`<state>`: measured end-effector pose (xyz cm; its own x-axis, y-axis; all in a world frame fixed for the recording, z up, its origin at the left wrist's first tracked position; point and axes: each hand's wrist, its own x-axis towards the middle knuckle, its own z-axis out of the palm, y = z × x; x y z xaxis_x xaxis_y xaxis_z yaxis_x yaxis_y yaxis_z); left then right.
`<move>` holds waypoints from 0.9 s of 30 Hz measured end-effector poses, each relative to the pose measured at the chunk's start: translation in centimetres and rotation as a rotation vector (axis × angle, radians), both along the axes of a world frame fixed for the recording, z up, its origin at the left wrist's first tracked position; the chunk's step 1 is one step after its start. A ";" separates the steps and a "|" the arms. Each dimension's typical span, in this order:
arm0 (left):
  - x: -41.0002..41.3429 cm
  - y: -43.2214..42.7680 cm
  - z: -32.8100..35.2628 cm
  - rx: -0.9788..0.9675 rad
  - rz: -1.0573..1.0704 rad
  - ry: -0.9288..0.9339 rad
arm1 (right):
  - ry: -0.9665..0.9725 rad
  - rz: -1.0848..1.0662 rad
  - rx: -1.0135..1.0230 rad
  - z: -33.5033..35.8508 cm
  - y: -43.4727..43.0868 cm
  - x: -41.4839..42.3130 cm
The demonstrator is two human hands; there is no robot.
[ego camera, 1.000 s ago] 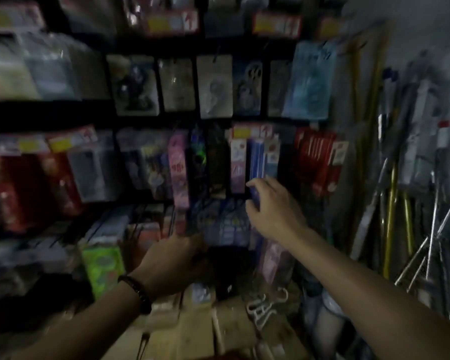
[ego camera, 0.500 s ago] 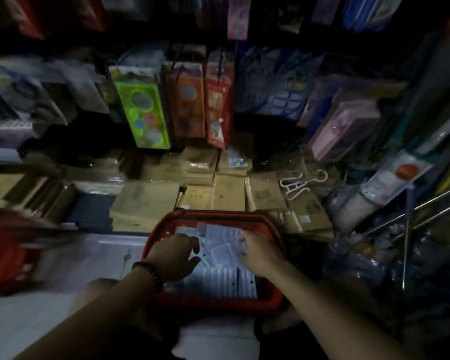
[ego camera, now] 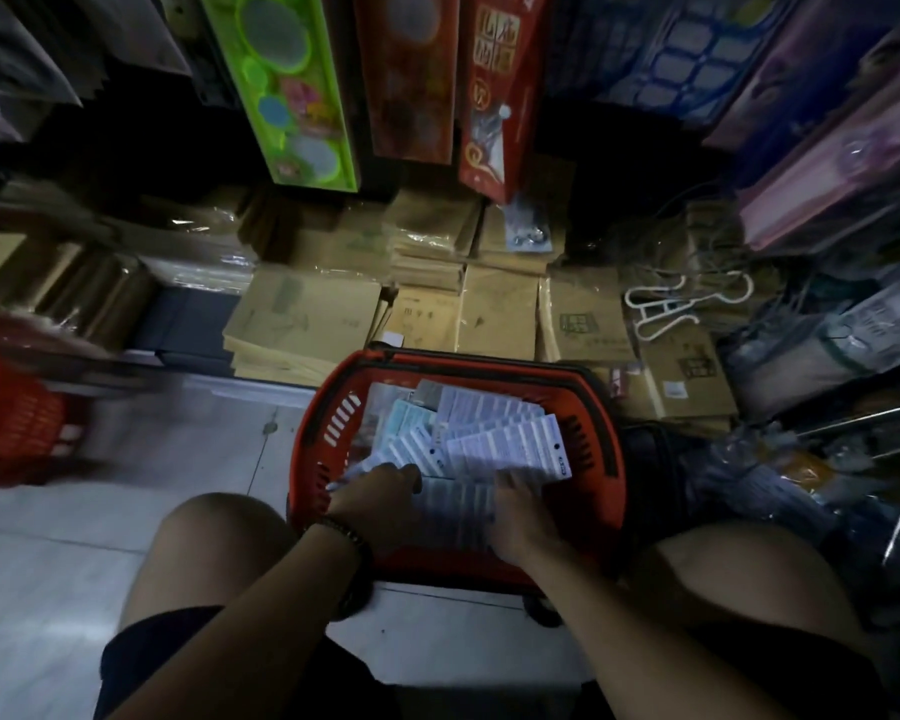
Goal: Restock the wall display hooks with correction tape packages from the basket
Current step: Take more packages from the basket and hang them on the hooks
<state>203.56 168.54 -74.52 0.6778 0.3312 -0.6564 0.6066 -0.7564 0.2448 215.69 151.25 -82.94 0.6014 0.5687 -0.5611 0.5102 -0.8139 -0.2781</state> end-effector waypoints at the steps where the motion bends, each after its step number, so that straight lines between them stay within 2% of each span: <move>1: 0.2 -0.1 -0.3 0.002 -0.008 0.003 | -0.023 0.002 0.002 -0.7 0.1 0.0; 7: 1.5 0.0 -1.6 0.001 -0.014 -0.015 | 0.001 -0.094 0.109 -1.1 0.1 2.2; 11: 1.6 0.3 -2.0 -0.008 -0.015 -0.052 | -0.202 -0.348 0.112 0.0 0.1 6.2; 14: 1.5 0.6 -2.3 -0.039 -0.009 -0.056 | -0.077 -0.427 0.069 0.1 0.0 8.0; 21: 1.7 0.4 -2.6 -0.055 0.017 -0.048 | 0.020 -0.670 0.374 0.5 -0.6 6.9; 27: 1.6 -0.1 -2.1 -0.051 0.068 -0.112 | 0.258 -0.622 0.515 2.8 0.0 6.9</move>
<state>205.20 168.43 -76.63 0.7250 0.3473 -0.5948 0.6228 -0.6994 0.3507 222.55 151.23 -80.09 0.7782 0.3988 -0.4851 -0.1186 -0.6653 -0.7371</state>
